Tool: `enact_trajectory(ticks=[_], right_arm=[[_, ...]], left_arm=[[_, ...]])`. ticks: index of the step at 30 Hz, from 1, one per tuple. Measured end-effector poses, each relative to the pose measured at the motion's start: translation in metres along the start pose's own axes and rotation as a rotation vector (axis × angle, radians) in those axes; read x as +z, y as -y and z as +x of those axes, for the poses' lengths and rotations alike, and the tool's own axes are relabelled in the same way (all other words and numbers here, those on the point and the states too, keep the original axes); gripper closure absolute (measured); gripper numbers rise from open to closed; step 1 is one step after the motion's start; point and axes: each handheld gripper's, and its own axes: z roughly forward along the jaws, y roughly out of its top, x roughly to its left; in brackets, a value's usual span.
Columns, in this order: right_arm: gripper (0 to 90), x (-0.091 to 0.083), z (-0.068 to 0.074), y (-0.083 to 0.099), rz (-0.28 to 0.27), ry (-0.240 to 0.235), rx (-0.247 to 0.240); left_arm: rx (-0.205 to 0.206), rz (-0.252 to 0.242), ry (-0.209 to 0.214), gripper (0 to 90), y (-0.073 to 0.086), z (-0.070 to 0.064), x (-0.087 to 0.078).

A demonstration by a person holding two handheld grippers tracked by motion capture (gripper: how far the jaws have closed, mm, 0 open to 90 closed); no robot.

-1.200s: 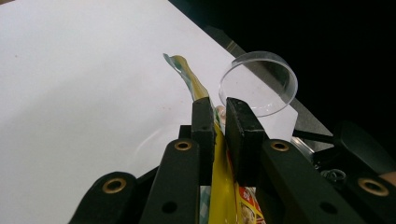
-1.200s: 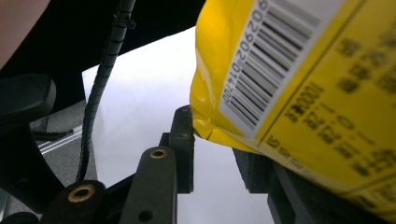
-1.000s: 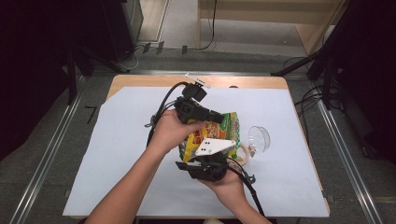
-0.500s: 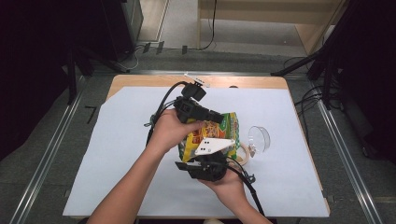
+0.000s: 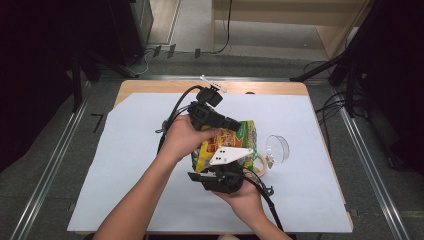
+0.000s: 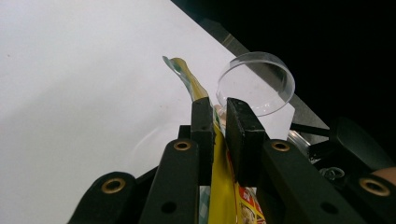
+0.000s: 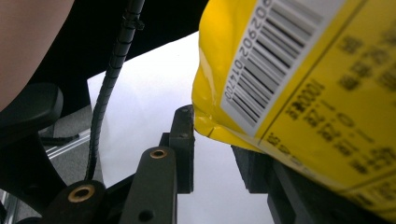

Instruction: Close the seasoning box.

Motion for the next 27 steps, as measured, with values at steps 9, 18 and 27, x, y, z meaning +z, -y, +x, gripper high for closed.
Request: enact_trajectory(ticks=[9, 18, 27], right_arm=[[71.2, -0.0020, -0.0006, -0.0025, -0.008, 0.001, -0.003], [70.6, 0.0001, 0.0002, 0.0008, -0.002, 0.004, -0.004], [72.4, -0.0010, 0.0002, 0.0014, -0.016, 0.013, -0.001]], left_arm=[[0.008, 0.005, -0.012, 82.2, -0.0036, -0.0031, -0.0007], [0.022, 0.009, -0.018, 82.2, -0.0008, -0.0038, 0.0008], [0.033, 0.017, -0.029, 82.4, -0.0039, -0.0086, 0.0022]])
